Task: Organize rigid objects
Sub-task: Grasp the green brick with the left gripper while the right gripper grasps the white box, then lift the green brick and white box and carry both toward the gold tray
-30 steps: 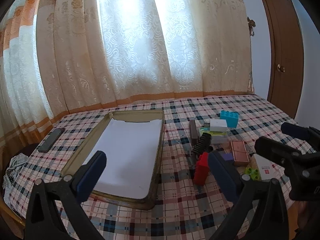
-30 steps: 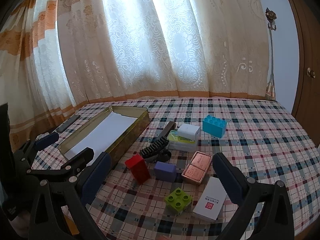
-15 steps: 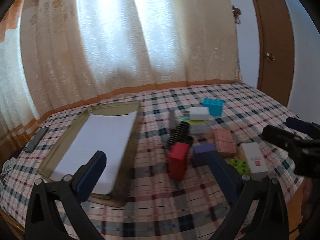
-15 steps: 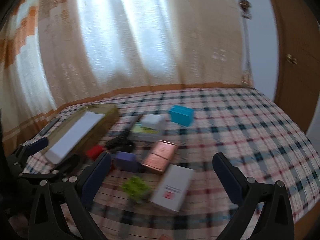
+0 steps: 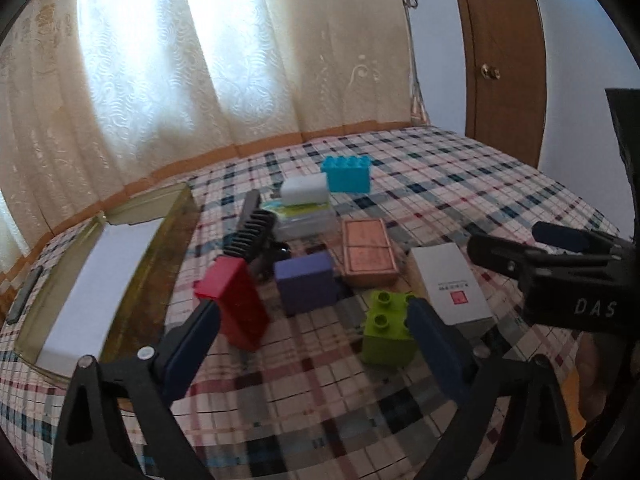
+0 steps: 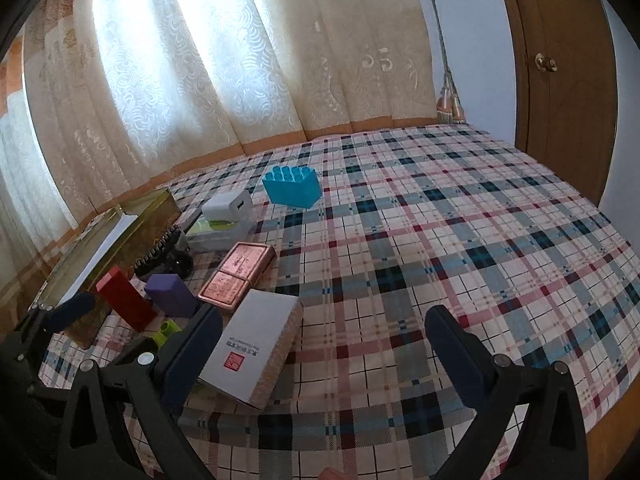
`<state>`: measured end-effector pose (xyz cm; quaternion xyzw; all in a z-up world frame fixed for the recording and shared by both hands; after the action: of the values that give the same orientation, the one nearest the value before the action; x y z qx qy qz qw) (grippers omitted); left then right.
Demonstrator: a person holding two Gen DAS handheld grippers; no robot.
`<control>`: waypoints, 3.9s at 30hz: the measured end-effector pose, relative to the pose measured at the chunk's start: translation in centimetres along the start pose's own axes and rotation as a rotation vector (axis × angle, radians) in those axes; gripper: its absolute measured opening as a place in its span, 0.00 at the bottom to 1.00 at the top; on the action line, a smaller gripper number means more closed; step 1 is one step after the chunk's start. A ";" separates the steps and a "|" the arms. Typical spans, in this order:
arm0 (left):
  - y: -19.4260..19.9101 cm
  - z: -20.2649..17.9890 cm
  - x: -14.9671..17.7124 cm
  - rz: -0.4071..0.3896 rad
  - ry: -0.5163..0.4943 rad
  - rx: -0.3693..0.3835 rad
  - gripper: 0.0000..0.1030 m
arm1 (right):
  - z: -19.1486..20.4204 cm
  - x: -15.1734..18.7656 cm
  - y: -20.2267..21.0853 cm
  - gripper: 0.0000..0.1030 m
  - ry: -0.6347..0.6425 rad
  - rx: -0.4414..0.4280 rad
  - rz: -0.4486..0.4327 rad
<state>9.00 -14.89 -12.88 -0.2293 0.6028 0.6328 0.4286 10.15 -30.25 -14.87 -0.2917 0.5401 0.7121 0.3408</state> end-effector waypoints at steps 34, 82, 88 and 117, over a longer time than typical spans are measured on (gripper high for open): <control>-1.6 -0.6 0.9 0.050 0.014 0.095 0.30 | 1.9 0.9 -2.1 0.99 0.056 -0.013 0.028; -0.1 4.8 0.1 -0.101 0.084 0.016 0.29 | 5.8 -0.8 -0.7 0.42 0.230 -0.051 -0.160; 0.4 5.7 0.0 -0.138 0.121 -0.004 0.30 | 6.2 -0.9 1.5 0.42 0.252 -0.038 -0.285; 2.3 8.1 0.5 -0.244 0.173 -0.106 0.30 | 7.9 0.1 3.7 0.42 0.252 -0.025 -0.409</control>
<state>8.70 -6.75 -10.60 -0.3765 0.5711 0.5848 0.4360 6.76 -23.27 -10.86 -0.4859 0.4991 0.5930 0.4038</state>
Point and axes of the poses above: each gripper's, at about its wrist camera, not at the fingertips, and y roughly against the way its jaws point, z to its left, x to its underside, the point moved 7 cm from there along -y, roughly the way its jaws point, and after that the axes turned 6 degrees about -x, right-handed, at the moved point
